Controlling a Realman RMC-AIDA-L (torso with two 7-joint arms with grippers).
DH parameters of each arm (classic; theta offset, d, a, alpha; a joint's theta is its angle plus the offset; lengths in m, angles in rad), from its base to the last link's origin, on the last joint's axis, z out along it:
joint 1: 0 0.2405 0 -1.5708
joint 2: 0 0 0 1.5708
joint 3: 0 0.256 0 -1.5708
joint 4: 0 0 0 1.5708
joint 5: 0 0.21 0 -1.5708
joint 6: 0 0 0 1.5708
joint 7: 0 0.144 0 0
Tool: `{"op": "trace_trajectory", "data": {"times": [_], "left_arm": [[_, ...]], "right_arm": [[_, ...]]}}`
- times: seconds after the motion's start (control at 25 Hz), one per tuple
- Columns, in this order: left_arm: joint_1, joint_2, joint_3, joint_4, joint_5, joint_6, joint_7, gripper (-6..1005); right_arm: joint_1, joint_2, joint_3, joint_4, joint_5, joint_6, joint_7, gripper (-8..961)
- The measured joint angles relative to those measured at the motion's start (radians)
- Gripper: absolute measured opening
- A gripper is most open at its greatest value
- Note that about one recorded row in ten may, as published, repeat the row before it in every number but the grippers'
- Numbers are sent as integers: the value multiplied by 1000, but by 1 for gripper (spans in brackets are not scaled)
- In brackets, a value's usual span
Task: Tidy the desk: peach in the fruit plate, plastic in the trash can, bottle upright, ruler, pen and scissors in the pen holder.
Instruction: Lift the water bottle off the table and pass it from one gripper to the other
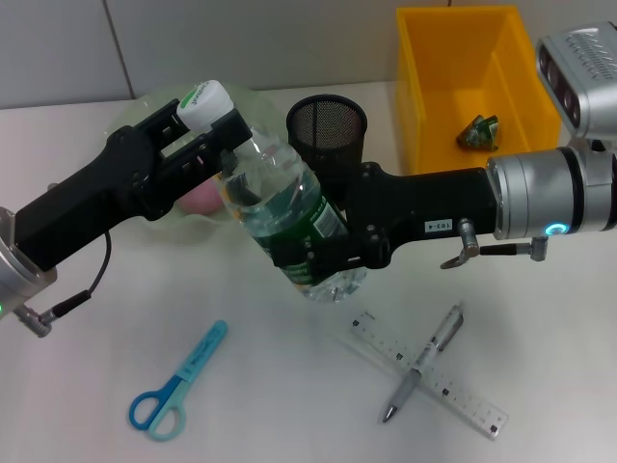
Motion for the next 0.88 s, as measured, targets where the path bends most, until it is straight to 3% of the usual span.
{"op": "trace_trajectory", "data": {"times": [0.88], "left_arm": [[1,0,0,0,0,0,3,576]], "right_arm": [[2,0,-9,0,13,0,0,769]]}}
